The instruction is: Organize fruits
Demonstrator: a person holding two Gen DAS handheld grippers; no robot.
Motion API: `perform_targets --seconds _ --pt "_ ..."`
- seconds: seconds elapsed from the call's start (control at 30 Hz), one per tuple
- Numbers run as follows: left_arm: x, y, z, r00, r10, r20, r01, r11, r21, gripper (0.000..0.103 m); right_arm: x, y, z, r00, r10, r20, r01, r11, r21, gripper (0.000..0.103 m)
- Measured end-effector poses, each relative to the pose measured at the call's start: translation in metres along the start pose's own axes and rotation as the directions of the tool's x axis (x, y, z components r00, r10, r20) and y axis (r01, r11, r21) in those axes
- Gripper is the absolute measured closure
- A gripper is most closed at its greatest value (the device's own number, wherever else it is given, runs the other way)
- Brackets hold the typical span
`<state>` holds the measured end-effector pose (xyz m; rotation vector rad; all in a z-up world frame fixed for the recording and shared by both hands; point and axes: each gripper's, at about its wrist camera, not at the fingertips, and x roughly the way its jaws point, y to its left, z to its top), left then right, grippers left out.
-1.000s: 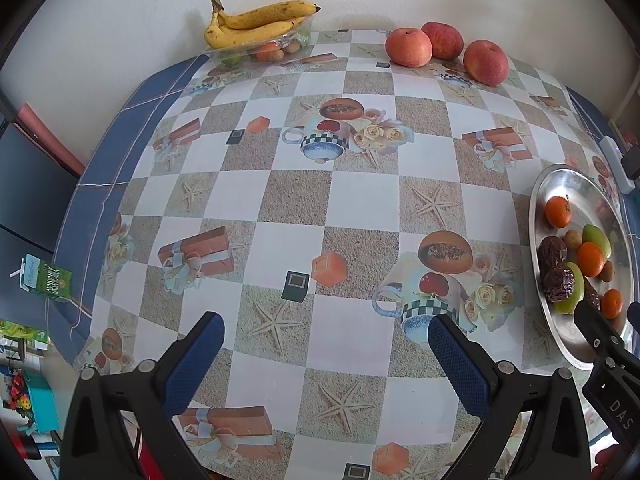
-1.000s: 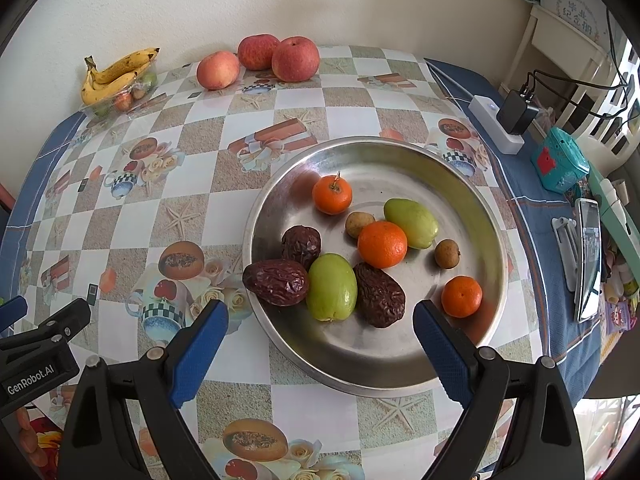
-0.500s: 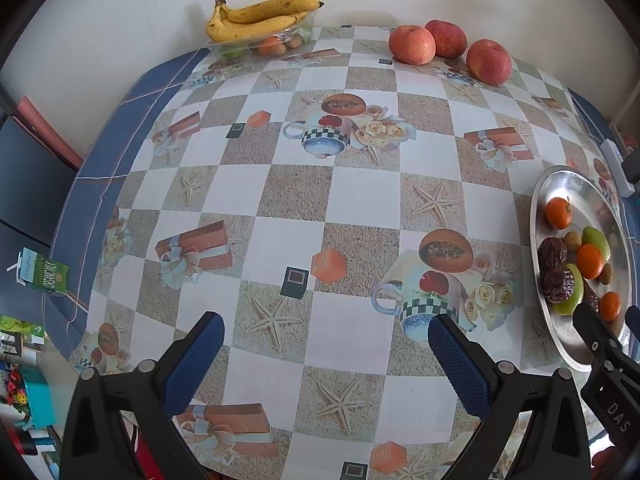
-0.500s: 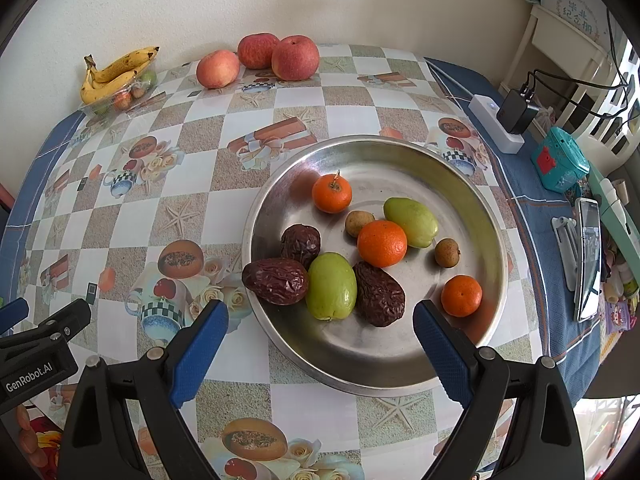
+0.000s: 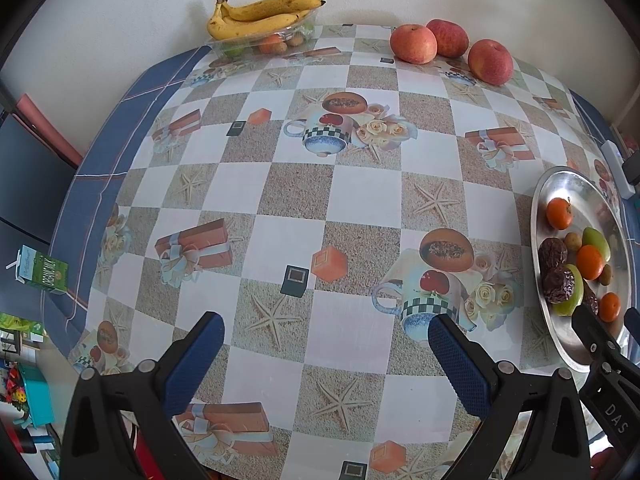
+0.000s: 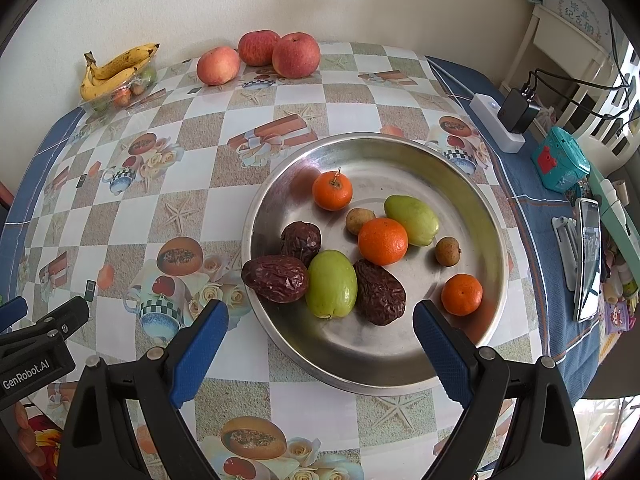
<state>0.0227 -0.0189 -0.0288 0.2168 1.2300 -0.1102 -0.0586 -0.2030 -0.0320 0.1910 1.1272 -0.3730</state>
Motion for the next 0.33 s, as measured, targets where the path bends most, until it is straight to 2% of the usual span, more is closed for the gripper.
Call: perform_targets --seconds 0.33 --pt "-0.0034 0.0022 0.0004 1.000 0.018 0.015 -0.018 1.000 -0.015 0.000 0.0002 0.0000 0.0002 1.000 0.000 0.001 0.000 1.000 0.000 0.009"
